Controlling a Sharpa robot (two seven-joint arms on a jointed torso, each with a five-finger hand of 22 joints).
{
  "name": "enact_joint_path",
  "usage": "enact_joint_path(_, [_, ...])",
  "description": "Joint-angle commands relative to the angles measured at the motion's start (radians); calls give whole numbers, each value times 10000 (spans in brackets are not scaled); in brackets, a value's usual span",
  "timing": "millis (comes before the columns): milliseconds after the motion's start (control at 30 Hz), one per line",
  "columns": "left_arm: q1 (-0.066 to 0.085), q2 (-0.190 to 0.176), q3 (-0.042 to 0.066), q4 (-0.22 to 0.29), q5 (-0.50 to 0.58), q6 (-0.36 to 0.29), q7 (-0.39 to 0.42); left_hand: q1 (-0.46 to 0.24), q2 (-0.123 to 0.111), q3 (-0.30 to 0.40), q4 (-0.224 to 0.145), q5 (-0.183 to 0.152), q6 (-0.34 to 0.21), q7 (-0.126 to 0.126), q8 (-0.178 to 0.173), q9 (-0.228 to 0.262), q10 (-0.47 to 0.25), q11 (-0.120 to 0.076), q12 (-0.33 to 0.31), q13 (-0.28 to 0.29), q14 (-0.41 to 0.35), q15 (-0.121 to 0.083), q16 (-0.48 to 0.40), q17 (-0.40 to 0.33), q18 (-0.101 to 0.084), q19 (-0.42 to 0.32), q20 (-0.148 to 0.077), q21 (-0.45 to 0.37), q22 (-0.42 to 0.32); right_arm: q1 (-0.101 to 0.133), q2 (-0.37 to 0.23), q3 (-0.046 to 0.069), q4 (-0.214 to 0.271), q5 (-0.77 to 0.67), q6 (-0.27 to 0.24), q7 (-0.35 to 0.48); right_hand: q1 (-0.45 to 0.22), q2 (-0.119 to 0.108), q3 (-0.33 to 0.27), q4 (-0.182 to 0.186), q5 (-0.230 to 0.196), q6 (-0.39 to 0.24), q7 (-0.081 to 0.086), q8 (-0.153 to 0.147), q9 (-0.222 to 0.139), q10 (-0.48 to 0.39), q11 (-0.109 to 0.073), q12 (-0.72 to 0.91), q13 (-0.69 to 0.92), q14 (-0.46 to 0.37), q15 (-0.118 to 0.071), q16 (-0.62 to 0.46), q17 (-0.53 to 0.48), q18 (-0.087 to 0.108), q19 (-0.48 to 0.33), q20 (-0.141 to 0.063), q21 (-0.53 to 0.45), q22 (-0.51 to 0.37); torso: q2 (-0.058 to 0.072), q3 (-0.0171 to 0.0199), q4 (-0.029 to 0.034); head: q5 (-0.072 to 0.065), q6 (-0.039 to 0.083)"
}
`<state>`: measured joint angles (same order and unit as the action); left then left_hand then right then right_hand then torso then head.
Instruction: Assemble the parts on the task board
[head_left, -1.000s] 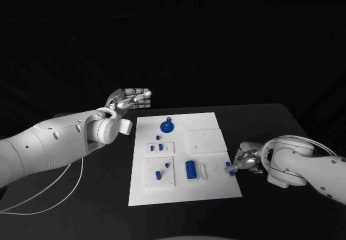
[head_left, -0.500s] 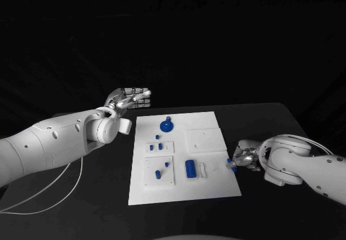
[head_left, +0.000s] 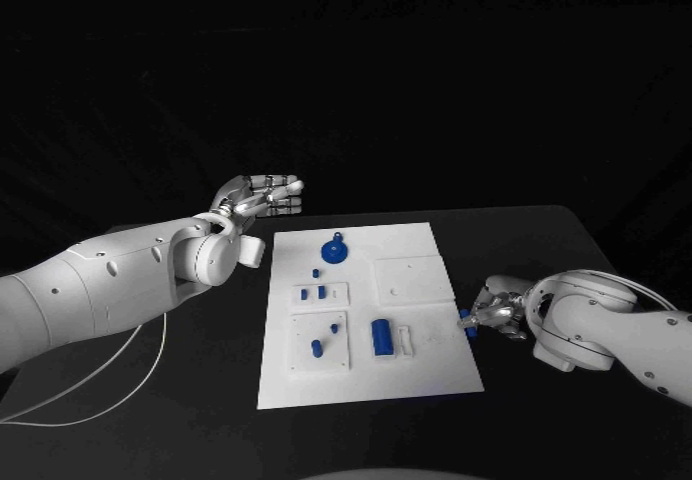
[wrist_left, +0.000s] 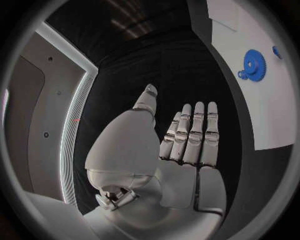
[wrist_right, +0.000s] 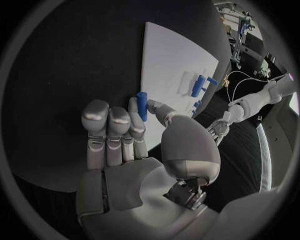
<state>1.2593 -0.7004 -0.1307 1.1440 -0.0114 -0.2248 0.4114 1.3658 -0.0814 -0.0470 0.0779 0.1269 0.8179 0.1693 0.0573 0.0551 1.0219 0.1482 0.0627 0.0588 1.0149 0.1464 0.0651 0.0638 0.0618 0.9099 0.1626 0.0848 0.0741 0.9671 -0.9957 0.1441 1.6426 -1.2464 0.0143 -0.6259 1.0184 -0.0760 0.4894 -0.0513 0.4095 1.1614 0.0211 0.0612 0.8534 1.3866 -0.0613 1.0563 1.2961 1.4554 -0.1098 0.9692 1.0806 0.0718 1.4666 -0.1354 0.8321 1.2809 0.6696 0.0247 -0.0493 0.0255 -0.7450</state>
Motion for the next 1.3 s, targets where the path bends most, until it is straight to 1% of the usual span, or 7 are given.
enact_joint_path(33, [1, 16, 4, 7, -40, 124, 28, -29, -9, 13, 61, -37, -44, -13, -21, -7, -14, 60, -42, -8, -12, 51, -53, -14, 38, 36, -3, -1, -4, 51, -69, 119, 139, 375, -226, 41, -32, -40, 1668, -1655, 6, 83, 24, 40, 32, 67, 0, -65, -16, 23, 10, -63, -19, 1, 544, 51, -62, 15, -3, -6, 0, 8, 14])
enact_joint_path(200, [0, 27, 1, 2, -40, 129, 23, -18, -20, 34, 118, -47, -32, -16, -19, -6, -20, 57, -41, -8, -16, 52, -53, -14, 9, 42, -22, -5, -7, 178, -120, 247, 470, 814, -224, 16, -13, -35, 1620, -1662, 76, 93, 25, 37, 13, 71, -2, -65, -19, 22, 5, -60, -25, 1, 545, 45, -67, 15, 6, -5, 7, 4, -7])
enact_joint_path(433, [0, 47, -2, -6, -40, 125, 17, -18, -20, 34, 118, -47, -32, -16, -19, -6, -20, 57, -41, -8, -16, 52, -53, -14, 9, 42, -22, -5, -7, 230, 81, 264, 793, 1082, -58, -58, 29, -2, 1549, -1667, -36, 84, 27, 37, -17, 60, -1, -87, -29, 21, 6, -60, -31, 2, 541, 46, -66, 17, 6, -14, 19, -11, -72])
enact_joint_path(767, [-3, 87, -3, -12, -42, 138, -21, -1, 5, 39, 101, -42, -7, -26, -18, -5, -22, 50, -42, -8, -16, 53, -53, -14, 1, 42, -26, -9, -7, 197, 633, -88, 839, 1342, -22, -81, 83, 64, 1376, -1677, -203, 94, 16, 36, -101, 35, -11, -119, -45, 15, 3, -97, -60, 6, 537, 45, -137, 0, 8, -4, 11, 18, -140])
enact_joint_path(833, [-3, 91, -3, -13, -42, 138, -21, -1, 5, 39, 101, -42, -7, -26, -18, -5, -22, 50, -42, -8, -16, 53, -53, -14, 1, 42, -26, -9, -7, 165, 735, -129, 789, 1359, -40, -90, 118, 104, 1311, -1664, -489, 93, 3, 35, -124, 37, -12, -122, -49, 17, 0, -103, -64, 7, 539, 42, -145, -4, 13, 2, 13, -9, -101])
enact_joint_path(1033, [-4, 109, -2, -14, -42, 145, -21, -1, 5, 39, 101, -42, -7, -26, -18, -5, -22, 50, -42, -8, -16, 53, -53, -14, 1, 42, -26, -9, -7, 87, 990, -225, 676, 1394, -78, -113, 188, 148, 1139, -1679, -597, 115, -10, 38, -196, 35, -15, -132, -57, 18, 1, -127, -81, 7, 542, 43, -177, -22, 2, 3, 10, 47, -144])
enact_joint_path(1300, [-7, 162, -2, -23, -42, 167, -23, -5, 37, 33, 59, -39, 62, -39, -14, -2, -32, 60, -43, -8, -22, 57, -53, -14, -7, 39, -29, -12, -7, 3, 1178, -308, 616, 1364, -206, -120, 403, 275, 792, -1596, -2285, 128, -120, 30, -380, 54, -40, -118, -61, 27, -12, -157, -104, -3, 543, 32, -219, -54, 6, -4, 18, 53, -145])
